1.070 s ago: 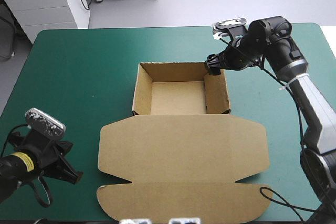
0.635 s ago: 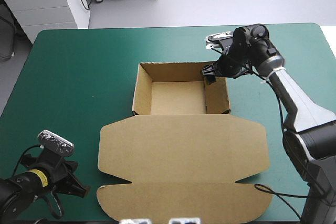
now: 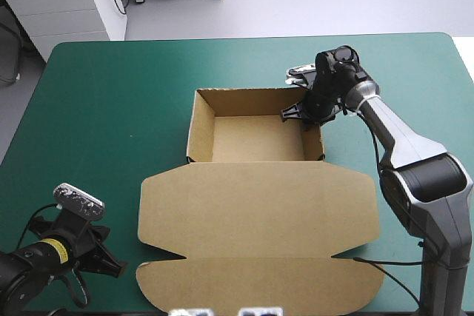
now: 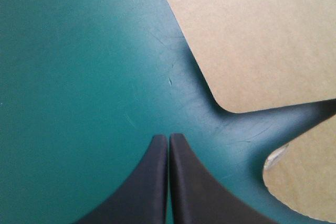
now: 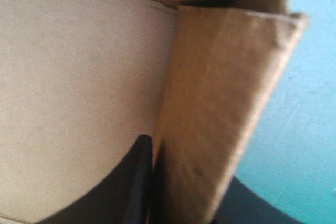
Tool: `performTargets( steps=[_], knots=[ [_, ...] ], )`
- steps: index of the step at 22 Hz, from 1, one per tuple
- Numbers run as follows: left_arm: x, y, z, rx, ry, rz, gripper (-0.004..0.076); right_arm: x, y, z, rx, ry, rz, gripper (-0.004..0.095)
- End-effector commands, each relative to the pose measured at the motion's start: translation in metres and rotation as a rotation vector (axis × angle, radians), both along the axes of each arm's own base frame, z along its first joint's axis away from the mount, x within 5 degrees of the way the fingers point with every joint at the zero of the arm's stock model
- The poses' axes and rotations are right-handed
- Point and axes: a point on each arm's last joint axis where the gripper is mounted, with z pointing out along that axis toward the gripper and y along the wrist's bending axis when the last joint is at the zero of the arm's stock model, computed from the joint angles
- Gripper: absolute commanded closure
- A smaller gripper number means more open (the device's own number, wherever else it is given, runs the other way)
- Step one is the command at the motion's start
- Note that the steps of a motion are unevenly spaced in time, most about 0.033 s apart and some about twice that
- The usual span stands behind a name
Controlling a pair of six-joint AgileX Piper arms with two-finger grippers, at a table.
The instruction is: Fold the box
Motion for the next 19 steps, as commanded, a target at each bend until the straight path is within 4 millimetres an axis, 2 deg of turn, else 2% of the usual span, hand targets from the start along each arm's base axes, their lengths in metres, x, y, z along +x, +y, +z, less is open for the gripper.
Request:
performTargets(
  steps=[1, 6, 9, 11, 14, 16, 19],
  knots=[
    [0.004, -0.001, 0.01, -0.027, -0.066, 0.0, 0.0731, -0.007, -0.003, 0.032, 0.027, -0.067, 0.0, 0.0928],
    [0.004, -0.002, 0.01, -0.034, -0.073, 0.003, 0.0731, -0.007, -0.003, 0.035, 0.017, -0.091, 0.046, 0.0927],
    [0.005, -0.003, 0.011, -0.054, -0.089, -0.001, 0.0731, 0.004, -0.02, 0.055, -0.162, -0.229, 0.072, 0.0927],
    [0.005, -0.004, 0.011, -0.062, -0.086, -0.002, 0.0731, 0.013, -0.042, 0.074, -0.228, -0.318, 0.028, 0.0927],
    [0.005, -0.004, 0.011, -0.064, -0.085, -0.003, 0.0731, 0.027, -0.099, 0.099, -0.232, -0.415, -0.096, 0.0927],
    [0.005, -0.004, 0.011, -0.063, -0.083, -0.002, 0.0731, 0.032, -0.142, 0.108, -0.238, -0.451, -0.196, 0.0927],
    [0.005, -0.004, 0.011, -0.064, -0.084, -0.003, 0.0731, 0.031, -0.187, 0.109, -0.237, -0.459, -0.299, 0.0927]
  ],
)
